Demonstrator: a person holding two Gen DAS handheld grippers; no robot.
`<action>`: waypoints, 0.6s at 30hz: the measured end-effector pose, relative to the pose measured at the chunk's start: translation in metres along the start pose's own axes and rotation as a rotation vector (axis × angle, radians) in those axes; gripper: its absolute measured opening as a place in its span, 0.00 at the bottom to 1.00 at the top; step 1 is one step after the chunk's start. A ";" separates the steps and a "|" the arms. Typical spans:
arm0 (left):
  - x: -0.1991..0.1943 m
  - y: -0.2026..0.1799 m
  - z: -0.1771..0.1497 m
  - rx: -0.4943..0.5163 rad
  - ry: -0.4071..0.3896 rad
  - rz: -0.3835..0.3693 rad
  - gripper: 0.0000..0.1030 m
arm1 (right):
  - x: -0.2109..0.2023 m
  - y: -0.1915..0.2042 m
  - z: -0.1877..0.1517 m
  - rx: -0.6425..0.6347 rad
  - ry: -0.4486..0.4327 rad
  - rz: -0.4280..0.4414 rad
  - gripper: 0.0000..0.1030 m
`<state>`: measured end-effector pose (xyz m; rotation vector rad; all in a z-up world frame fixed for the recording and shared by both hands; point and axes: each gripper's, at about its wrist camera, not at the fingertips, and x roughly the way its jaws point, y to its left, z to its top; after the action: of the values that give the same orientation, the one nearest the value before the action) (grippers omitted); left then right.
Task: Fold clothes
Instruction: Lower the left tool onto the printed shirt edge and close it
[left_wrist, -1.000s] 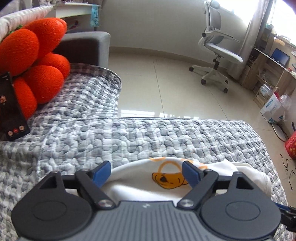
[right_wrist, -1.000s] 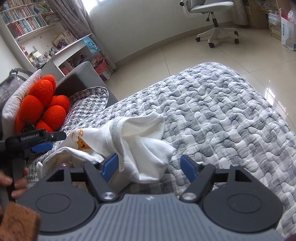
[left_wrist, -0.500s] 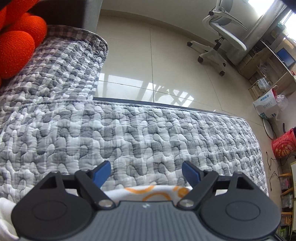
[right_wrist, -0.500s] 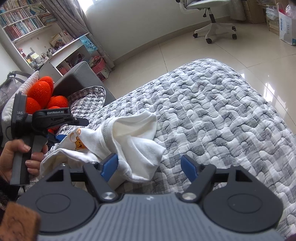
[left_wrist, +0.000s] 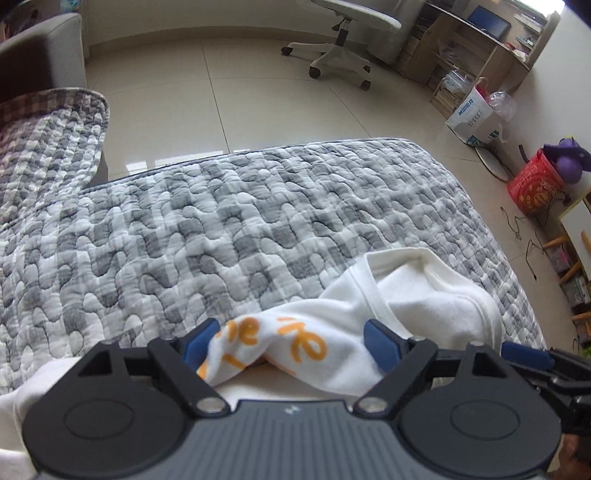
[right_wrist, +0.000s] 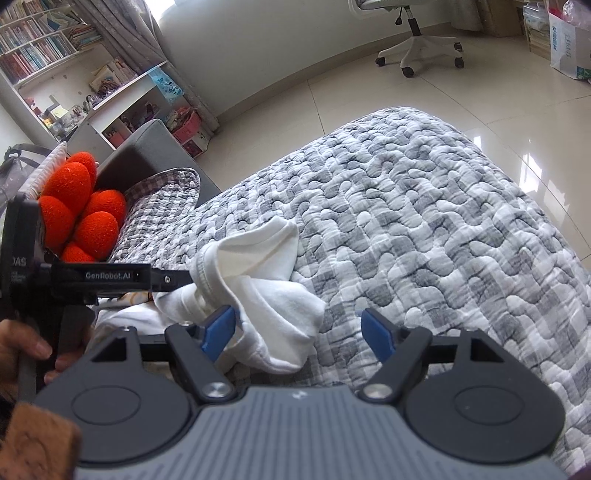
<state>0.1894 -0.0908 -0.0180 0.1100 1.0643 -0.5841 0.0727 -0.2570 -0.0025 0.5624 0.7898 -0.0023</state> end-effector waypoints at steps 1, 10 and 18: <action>-0.003 -0.002 -0.001 0.007 -0.008 0.009 0.72 | 0.000 0.000 0.000 0.003 0.002 0.001 0.76; -0.026 -0.002 -0.002 -0.067 -0.091 0.123 0.16 | 0.003 0.006 0.003 0.014 0.002 0.010 0.76; -0.054 0.007 0.010 -0.171 -0.222 0.185 0.14 | 0.001 0.003 0.005 0.023 -0.016 0.007 0.77</action>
<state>0.1813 -0.0671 0.0316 -0.0065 0.8725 -0.3282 0.0771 -0.2566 0.0009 0.5859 0.7728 -0.0092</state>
